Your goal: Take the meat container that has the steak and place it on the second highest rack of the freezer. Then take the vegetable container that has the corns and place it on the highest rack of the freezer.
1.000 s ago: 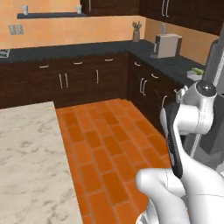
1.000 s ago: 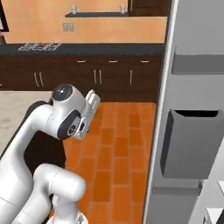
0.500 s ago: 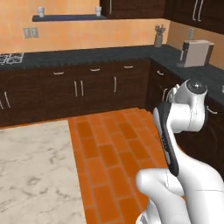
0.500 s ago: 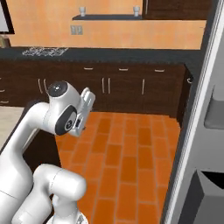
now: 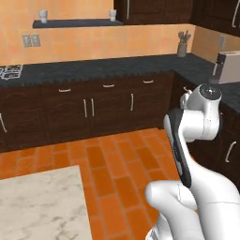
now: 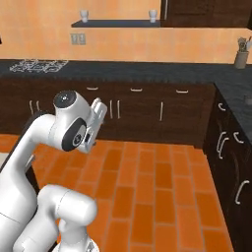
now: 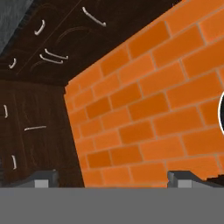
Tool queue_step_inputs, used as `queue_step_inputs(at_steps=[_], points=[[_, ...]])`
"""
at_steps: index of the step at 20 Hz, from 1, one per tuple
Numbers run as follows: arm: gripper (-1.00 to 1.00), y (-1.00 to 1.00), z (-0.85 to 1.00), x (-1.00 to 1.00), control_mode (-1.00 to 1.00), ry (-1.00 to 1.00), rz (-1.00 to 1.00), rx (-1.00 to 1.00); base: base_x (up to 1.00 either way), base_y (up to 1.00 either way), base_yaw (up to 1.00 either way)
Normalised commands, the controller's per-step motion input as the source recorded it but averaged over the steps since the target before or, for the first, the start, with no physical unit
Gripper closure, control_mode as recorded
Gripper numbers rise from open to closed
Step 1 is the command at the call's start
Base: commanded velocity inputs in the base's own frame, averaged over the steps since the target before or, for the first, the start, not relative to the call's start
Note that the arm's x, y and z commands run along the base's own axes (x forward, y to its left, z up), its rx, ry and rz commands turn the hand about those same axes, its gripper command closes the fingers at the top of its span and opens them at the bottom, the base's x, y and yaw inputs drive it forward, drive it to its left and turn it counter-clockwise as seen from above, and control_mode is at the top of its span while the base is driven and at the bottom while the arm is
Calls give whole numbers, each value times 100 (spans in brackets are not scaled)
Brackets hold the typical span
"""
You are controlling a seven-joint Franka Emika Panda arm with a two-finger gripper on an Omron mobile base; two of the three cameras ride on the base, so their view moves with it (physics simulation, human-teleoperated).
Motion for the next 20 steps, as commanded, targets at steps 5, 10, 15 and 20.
queue_step_inputs(at_steps=[5,10,15,20], points=[[-100,0,0,0,100,0,0,0,78,-10,-33],[-100,0,0,0,100,0,0,0,24,0,-73],[-100,0,0,0,100,0,0,0,39,0,-69],[-100,0,0,0,100,0,0,0,76,9,-54]])
